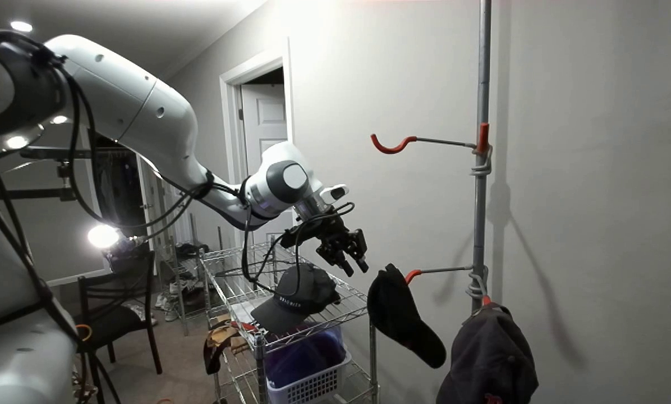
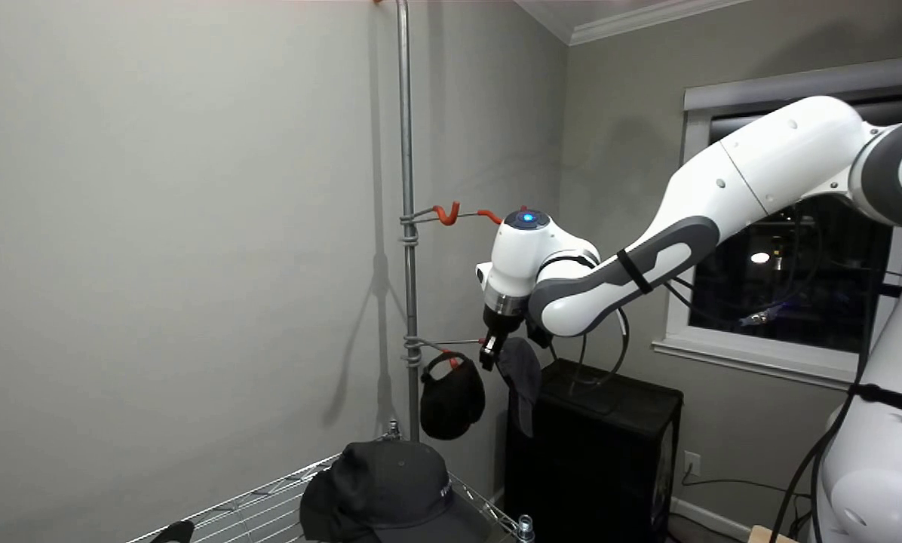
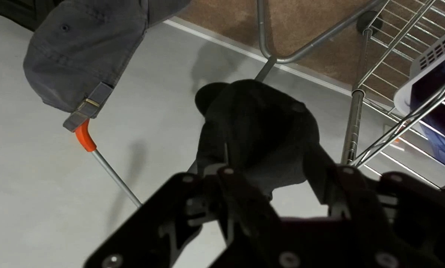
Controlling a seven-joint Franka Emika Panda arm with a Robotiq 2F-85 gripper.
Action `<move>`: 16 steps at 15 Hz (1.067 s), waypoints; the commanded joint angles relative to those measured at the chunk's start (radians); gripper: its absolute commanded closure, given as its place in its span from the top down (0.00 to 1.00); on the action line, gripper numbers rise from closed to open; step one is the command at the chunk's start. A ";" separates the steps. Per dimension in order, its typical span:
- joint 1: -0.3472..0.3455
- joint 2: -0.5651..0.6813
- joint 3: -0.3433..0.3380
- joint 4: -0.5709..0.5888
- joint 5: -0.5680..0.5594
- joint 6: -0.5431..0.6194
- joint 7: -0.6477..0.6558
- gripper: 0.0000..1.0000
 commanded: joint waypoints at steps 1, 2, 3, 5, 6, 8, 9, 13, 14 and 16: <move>-0.006 -0.008 -0.008 -0.002 0.005 -0.001 -0.034 0.80; -0.004 -0.013 -0.010 -0.003 0.011 -0.002 -0.041 0.86; -0.001 -0.020 -0.010 -0.004 0.014 -0.009 -0.045 0.92; 0.006 -0.042 -0.010 -0.008 0.030 -0.012 -0.058 0.99; 0.016 -0.059 -0.011 -0.016 0.050 -0.003 -0.083 1.00; 0.044 -0.097 -0.006 -0.030 0.095 -0.002 -0.147 1.00; 0.061 -0.116 0.001 -0.033 0.117 -0.011 -0.178 1.00; 0.118 -0.159 0.037 -0.018 0.162 -0.055 -0.240 1.00; 0.130 -0.163 0.050 -0.010 0.164 -0.073 -0.242 1.00; 0.149 -0.157 0.085 0.009 0.153 -0.111 -0.223 1.00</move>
